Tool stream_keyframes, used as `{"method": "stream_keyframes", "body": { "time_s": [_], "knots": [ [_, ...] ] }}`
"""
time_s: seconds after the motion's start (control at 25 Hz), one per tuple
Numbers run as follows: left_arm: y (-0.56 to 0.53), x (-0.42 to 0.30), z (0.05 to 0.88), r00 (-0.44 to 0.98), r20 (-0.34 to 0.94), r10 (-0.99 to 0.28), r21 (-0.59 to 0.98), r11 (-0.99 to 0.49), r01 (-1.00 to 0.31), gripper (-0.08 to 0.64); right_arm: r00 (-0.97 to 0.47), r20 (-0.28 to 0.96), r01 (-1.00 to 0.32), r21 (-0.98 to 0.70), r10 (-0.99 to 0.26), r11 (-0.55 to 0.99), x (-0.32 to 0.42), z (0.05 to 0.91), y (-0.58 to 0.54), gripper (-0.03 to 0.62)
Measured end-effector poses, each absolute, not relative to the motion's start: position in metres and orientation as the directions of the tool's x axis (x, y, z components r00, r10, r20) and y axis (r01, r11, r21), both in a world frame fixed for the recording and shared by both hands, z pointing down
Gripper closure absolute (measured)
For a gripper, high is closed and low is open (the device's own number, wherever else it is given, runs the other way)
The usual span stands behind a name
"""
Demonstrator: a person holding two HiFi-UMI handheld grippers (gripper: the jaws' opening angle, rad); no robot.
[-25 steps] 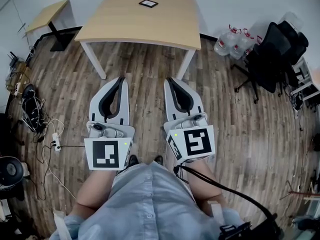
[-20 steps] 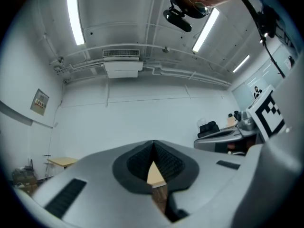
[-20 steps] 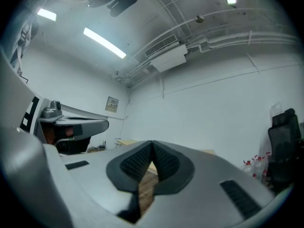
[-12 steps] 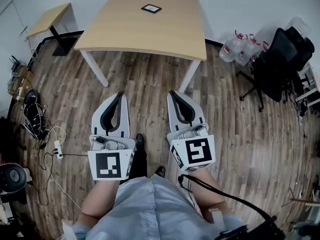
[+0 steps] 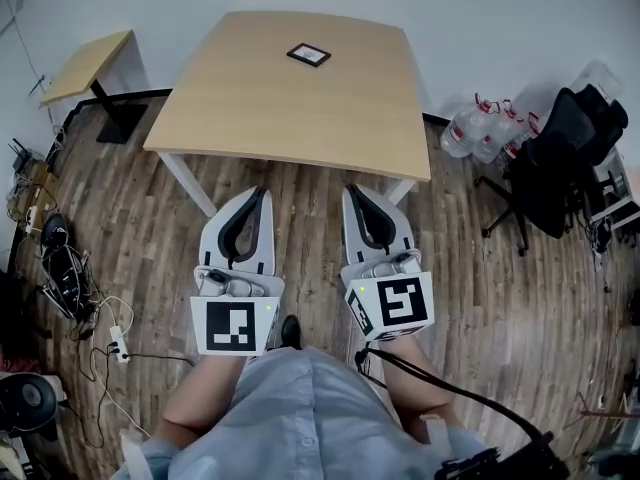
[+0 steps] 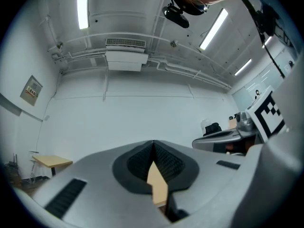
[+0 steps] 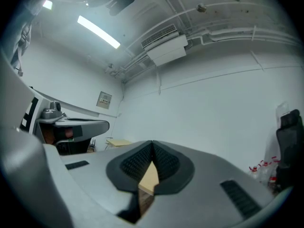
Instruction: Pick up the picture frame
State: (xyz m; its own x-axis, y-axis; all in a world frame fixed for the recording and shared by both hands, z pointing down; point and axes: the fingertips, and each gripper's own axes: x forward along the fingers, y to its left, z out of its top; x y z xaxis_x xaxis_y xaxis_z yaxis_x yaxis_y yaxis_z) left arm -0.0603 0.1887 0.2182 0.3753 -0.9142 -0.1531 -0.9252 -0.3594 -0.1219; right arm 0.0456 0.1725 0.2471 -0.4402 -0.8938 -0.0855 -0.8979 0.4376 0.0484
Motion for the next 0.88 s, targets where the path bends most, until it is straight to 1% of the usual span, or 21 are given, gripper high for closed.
{"method": "stream_keyframes", "body": {
  "time_s": [0.12, 0.36, 0.88],
  "knots": [
    [0.157, -0.067, 0.208, 0.390, -0.180, -0.903, -0.126, -0.372, -0.920, 0.560, -0.429, -0.110, -0.903, 0.055, -0.896, 0.426, 0.038, 0.237, 0.141, 0.591],
    [0.117, -0.075, 0.208, 0.401, -0.178, -0.899, -0.124, -0.383, -0.915, 0.559, -0.412, -0.116, -0.911, 0.061, -0.904, 0.408, 0.032, 0.233, 0.106, 0.591],
    [0.039, -0.071, 0.244, 0.389, -0.093, -0.917, -0.105, -0.379, -0.919, 0.558, -0.409, -0.052, -0.913, 0.025, -0.911, 0.408, 0.042, 0.267, 0.029, 0.591]
  ]
}}
